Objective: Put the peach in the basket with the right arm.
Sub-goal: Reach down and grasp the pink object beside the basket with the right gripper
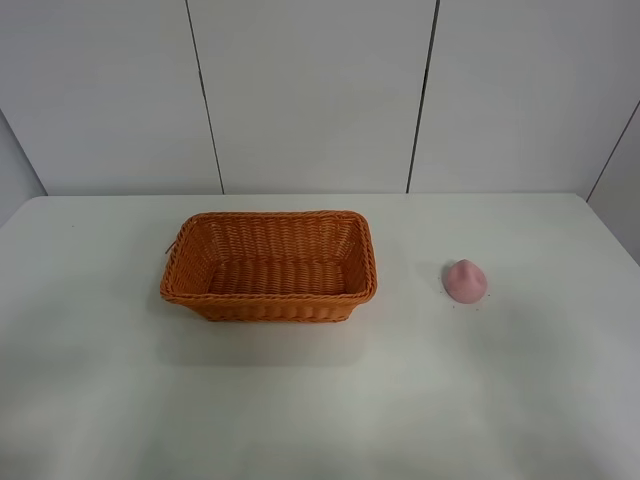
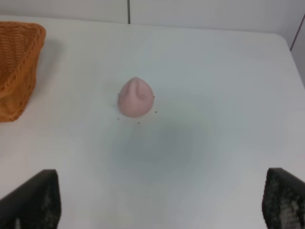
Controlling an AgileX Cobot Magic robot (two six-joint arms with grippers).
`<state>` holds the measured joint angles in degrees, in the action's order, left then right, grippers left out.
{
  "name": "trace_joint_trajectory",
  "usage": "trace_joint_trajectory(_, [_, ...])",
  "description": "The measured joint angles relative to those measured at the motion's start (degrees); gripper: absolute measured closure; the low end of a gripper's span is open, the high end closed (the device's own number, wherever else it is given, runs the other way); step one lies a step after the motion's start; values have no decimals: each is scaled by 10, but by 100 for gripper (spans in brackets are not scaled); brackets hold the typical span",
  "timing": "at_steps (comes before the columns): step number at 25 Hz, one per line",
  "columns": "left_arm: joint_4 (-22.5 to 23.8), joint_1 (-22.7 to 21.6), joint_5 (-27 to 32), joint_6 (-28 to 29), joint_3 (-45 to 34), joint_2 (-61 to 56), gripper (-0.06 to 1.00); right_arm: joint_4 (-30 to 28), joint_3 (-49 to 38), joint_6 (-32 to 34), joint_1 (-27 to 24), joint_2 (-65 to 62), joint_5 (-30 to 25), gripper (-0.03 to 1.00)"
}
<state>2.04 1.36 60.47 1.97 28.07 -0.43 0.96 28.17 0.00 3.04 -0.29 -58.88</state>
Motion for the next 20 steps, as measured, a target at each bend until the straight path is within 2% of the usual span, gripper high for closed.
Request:
trace_joint_trajectory(8, [0,0,0,0,0,0,-5,7,0,0,0,0,0,32])
trace_joint_trajectory(11, [0,0,0,0,0,0,-5,7,1,23,0,17,0,32])
trace_joint_trajectory(15, [0,0,0,0,0,0,-5,4,24,39,0,140,1,32])
trace_joint_trajectory(20, [0,0,0,0,0,0,-5,-6,93,40,0,376,3,32])
